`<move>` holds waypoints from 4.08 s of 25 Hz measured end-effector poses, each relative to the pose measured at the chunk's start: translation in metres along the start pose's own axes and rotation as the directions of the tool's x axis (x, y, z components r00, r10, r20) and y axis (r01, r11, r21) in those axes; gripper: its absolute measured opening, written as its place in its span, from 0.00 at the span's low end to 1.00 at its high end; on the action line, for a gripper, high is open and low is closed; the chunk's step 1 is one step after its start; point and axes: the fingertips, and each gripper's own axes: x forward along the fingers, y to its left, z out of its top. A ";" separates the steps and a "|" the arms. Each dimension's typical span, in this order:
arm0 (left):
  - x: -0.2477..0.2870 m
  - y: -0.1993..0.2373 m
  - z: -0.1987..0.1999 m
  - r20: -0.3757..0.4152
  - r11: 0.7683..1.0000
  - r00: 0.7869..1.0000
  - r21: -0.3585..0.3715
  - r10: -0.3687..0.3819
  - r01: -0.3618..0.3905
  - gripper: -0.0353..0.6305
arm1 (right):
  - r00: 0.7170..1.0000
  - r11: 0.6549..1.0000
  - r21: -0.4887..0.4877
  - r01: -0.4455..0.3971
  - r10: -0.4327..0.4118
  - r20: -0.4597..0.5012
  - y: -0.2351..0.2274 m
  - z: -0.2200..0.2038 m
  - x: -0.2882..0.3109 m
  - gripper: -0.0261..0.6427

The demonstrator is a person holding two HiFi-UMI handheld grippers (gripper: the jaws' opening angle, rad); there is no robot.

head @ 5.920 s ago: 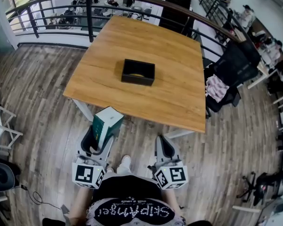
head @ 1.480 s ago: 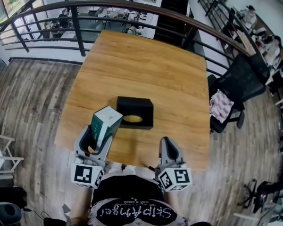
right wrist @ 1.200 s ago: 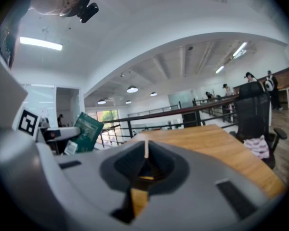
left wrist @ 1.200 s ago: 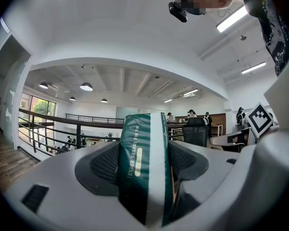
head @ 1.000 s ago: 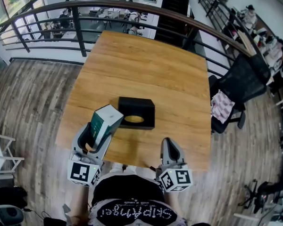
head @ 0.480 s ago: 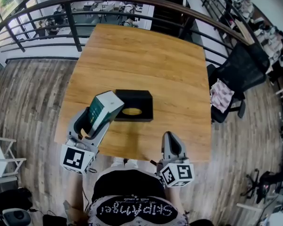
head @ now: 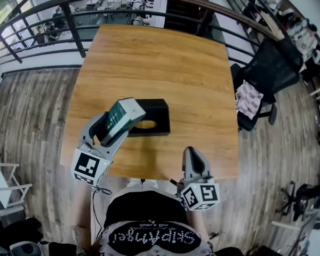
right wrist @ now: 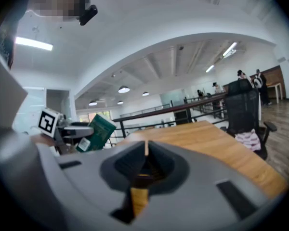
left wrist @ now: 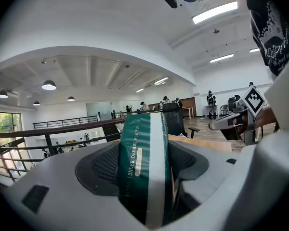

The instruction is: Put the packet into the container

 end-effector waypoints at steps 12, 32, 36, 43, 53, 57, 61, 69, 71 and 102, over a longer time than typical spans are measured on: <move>0.055 -0.019 -0.008 -0.050 0.987 0.990 0.079 -0.135 0.139 0.57 | 1.000 1.000 0.001 0.019 -0.019 0.007 -0.016 0.007 0.013 0.10; 0.105 -0.034 -0.058 -0.138 0.971 0.963 0.020 -0.232 0.237 0.56 | 0.997 0.997 0.011 0.078 -0.078 -0.019 -0.039 0.006 0.021 0.10; 0.112 -0.040 -0.066 -0.157 0.966 0.956 0.031 -0.249 0.256 0.56 | 0.996 0.996 0.012 0.091 -0.091 -0.026 -0.043 0.006 0.021 0.10; 0.124 -0.043 -0.078 -0.172 0.960 0.948 0.034 -0.268 0.277 0.56 | 0.993 0.993 0.022 0.112 -0.111 -0.037 -0.047 0.002 0.022 0.10; 0.131 -0.056 -0.104 -0.250 0.939 0.922 0.097 -0.297 0.329 0.56 | 0.990 0.990 0.031 0.135 -0.134 -0.037 -0.054 0.001 0.022 0.10; 0.134 -0.060 -0.110 -0.271 0.932 0.913 0.111 -0.307 0.346 0.56 | 0.989 0.989 0.035 0.140 -0.139 -0.041 -0.056 0.000 0.022 0.10; 0.136 -0.060 -0.115 -0.283 0.926 0.906 0.115 -0.316 0.359 0.56 | 0.989 0.989 0.038 0.145 -0.143 -0.042 -0.057 0.001 0.024 0.10; 0.138 -0.069 -0.128 -0.312 0.909 0.884 0.121 -0.347 0.399 0.56 | 0.988 0.988 0.041 0.151 -0.150 -0.043 -0.058 -0.001 0.025 0.10; 0.139 -0.069 -0.131 -0.322 0.903 0.878 0.127 -0.353 0.409 0.56 | 0.987 0.987 0.042 0.154 -0.152 -0.045 -0.058 -0.001 0.026 0.10; 0.163 -0.095 -0.178 -0.481 0.847 0.774 0.111 -0.412 0.519 0.56 | 0.986 0.986 0.041 0.162 -0.160 -0.052 -0.052 -0.003 0.022 0.10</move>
